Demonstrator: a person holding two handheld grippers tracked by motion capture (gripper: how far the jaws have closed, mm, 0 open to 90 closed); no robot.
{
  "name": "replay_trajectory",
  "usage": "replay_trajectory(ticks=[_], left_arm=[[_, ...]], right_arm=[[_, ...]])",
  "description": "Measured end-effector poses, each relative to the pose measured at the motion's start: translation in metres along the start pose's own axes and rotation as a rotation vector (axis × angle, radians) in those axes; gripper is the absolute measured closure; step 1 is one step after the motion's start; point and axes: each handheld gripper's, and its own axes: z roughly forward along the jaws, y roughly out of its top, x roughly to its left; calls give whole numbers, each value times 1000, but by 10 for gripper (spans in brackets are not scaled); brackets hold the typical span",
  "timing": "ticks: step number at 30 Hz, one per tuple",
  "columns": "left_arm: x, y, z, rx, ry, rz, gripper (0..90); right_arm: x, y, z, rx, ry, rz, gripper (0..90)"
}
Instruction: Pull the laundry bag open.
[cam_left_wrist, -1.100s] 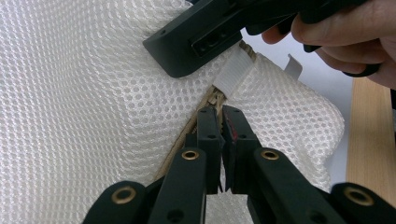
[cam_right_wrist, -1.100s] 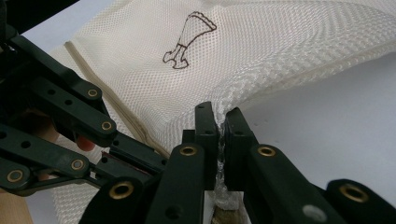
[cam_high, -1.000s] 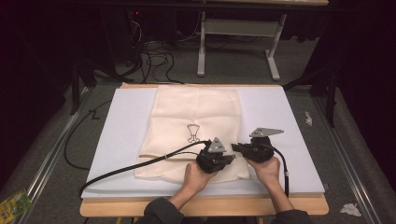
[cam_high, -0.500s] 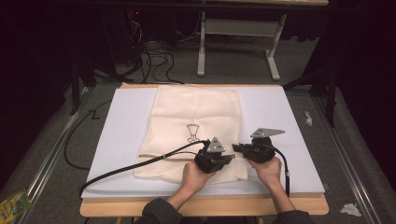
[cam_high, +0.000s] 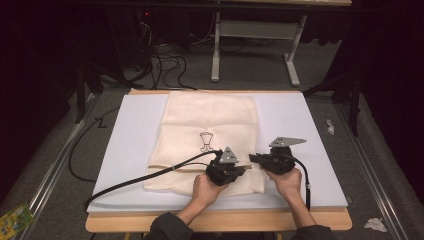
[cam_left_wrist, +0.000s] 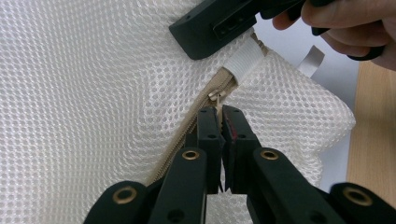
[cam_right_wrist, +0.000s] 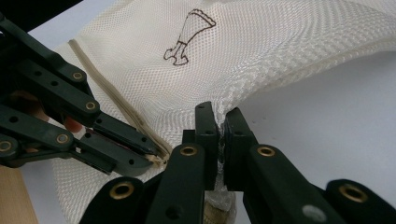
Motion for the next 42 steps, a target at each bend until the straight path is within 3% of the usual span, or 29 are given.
replay_trajectory(ticks=[18,42], left_arm=[[9,-6,-10,-7,14,-21,870],[15,-9,-19,3,36,-19,870]], right_arm=[[-4,1,-3,-2,-11,8,883],[-9,0,-1,13,-22,18,883]])
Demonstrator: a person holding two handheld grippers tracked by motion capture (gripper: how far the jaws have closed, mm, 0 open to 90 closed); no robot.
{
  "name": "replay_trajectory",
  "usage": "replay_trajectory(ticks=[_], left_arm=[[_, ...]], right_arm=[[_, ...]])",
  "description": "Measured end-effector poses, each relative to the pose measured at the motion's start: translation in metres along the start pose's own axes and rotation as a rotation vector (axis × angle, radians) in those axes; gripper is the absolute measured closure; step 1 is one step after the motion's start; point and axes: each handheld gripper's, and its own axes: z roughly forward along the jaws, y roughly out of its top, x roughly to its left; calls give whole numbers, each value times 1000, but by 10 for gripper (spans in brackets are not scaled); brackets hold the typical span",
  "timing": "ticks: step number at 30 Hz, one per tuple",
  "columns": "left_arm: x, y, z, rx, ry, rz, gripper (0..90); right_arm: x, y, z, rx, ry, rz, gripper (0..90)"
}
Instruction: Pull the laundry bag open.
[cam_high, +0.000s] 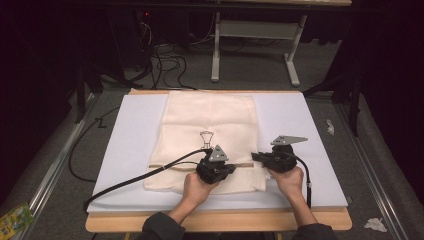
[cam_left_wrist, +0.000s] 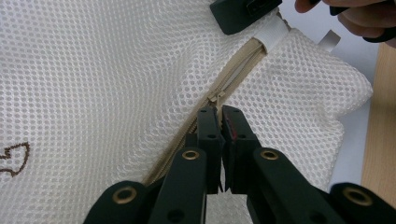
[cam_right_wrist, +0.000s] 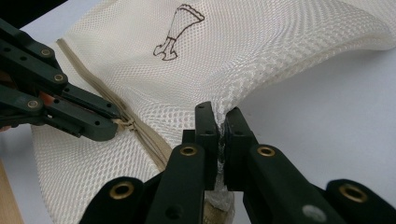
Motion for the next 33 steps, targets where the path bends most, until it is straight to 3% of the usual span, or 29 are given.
replay_trajectory(ticks=[15,21,33], left_arm=[[1,-2,0,-3,3,1,871],[6,-6,-6,-10,7,-21,870],[9,-8,-10,-19,18,-26,870]], right_arm=[[-1,-1,1,5,-2,7,883],[-1,0,2,5,-4,7,883],[-3,0,2,5,-7,14,883]])
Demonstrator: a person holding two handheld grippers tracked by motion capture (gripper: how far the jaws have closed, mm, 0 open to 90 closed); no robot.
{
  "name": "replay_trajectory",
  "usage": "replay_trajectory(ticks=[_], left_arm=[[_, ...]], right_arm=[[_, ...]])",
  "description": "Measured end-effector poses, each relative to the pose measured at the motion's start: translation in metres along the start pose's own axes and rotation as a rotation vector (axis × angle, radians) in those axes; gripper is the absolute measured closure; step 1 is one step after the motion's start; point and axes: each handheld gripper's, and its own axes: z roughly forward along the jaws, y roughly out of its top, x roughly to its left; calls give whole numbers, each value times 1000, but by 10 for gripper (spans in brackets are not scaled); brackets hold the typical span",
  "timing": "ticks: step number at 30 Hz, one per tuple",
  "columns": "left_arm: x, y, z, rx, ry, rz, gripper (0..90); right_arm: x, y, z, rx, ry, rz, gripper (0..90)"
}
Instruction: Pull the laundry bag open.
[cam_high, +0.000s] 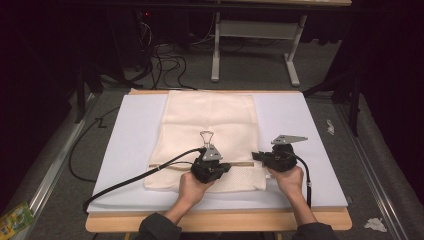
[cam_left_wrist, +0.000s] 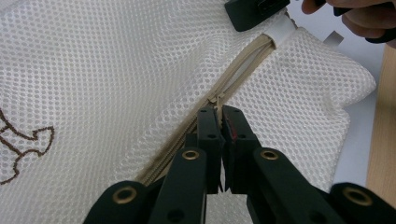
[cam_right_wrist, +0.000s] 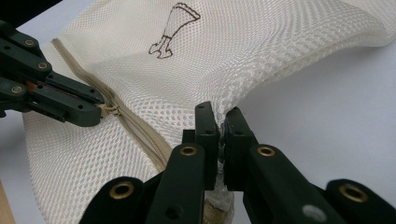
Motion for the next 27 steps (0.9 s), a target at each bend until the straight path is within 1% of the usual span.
replay_trajectory(ticks=[7,10,15,18,22,25,27], left_arm=[[1,-1,-3,-6,3,0,870],[0,0,-6,-10,5,10,871],[0,-2,-5,-9,3,5,870],[0,-3,-7,-10,12,4,870],[6,-5,-11,-16,16,-12,871],[6,-6,-14,-21,22,-5,871],[6,-7,-15,-24,23,-8,870]], right_arm=[[0,0,0,-2,-4,4,883],[1,1,-1,-6,-5,-5,883],[0,-1,2,-1,-5,-1,883],[1,0,2,-2,-10,-7,882],[0,0,1,-2,-12,-2,882],[-1,0,2,-2,-13,-5,882],[-1,0,2,-1,-13,-5,883]])
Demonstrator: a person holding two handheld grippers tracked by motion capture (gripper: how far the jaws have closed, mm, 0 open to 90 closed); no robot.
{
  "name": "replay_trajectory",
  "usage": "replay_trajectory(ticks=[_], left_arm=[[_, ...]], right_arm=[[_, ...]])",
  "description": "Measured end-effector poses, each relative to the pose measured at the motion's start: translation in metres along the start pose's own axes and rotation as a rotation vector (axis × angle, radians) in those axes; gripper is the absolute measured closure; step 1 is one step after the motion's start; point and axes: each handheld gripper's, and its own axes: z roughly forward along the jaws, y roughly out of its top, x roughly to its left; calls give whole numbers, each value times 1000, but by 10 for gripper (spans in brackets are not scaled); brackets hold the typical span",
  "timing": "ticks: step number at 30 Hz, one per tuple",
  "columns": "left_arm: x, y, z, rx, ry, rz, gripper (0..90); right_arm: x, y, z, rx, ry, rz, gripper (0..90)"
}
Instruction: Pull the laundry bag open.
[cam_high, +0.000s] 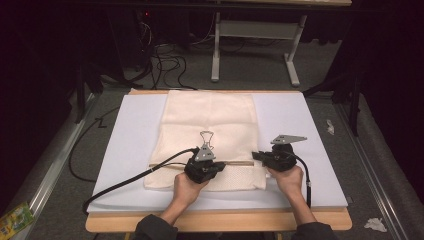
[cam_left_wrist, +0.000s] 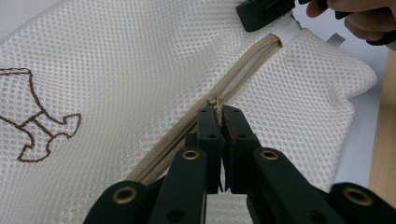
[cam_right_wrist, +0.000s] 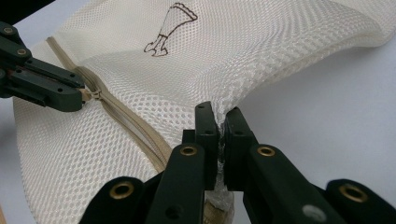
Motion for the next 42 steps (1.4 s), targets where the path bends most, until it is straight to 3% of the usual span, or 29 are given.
replay_trajectory(ticks=[27,42], left_arm=[[12,-8,-26,-25,45,-19,871],[15,-11,-33,-45,51,-28,871]], right_arm=[[-2,1,1,2,-28,1,882],[-1,4,1,2,-35,-5,883]])
